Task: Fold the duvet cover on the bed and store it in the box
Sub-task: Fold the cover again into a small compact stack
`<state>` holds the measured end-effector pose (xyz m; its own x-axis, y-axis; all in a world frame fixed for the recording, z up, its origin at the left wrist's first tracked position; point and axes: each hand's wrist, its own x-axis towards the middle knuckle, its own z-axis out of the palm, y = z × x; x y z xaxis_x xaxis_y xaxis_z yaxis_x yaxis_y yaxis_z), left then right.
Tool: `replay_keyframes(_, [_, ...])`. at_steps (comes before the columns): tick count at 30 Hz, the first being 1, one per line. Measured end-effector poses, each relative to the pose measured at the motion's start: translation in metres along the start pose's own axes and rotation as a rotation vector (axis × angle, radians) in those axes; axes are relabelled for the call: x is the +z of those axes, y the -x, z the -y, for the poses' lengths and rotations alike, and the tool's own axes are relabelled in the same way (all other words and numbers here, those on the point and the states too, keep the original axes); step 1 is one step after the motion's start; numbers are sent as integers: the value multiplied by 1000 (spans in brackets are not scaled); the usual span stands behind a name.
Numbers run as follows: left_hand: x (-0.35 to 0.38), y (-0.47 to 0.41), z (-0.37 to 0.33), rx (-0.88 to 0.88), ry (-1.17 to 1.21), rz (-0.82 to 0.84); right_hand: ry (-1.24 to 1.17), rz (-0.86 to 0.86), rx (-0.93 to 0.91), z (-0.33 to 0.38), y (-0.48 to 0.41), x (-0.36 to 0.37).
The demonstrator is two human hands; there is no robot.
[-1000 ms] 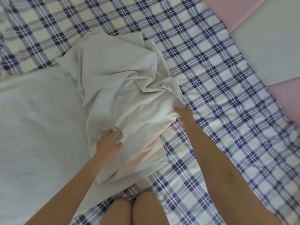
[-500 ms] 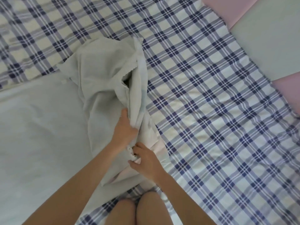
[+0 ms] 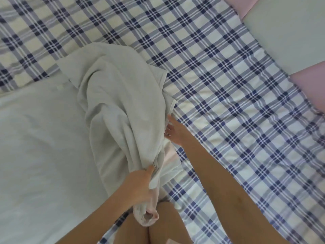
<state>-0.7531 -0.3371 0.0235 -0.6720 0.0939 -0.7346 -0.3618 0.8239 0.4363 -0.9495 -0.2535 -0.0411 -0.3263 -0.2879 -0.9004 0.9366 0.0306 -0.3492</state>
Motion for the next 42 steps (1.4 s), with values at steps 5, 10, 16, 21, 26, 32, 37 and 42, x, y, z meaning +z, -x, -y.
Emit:
replay_keyframes(5, [-17,7,36,-91,15,384,189,-130,-226,-9,-5,33])
replay_keyframes(10, [-78,-35,49,-178,620,-448,812,13,-642,-41,27,63])
replay_keyframes(16, [-115,-95,36,-112,521,-649,876,94,-614,-93,49,71])
replay_keyframes(21, [-106,-112,35,-309,38,-617,948,99,-594,-105,55,64])
replay_keyframes(26, [-102,-115,38,-376,46,-618,925,132,-590,-109,53,54])
replay_keyframes(32, [-116,-127,60,-458,607,-570,582,5,-450,-96,55,57])
replay_keyframes(37, [-121,-113,68,-326,927,-801,330,-105,-300,-71,51,35])
replay_keyframes(42, [-117,-83,78,-331,1113,-1067,134,-175,-237,-61,48,12])
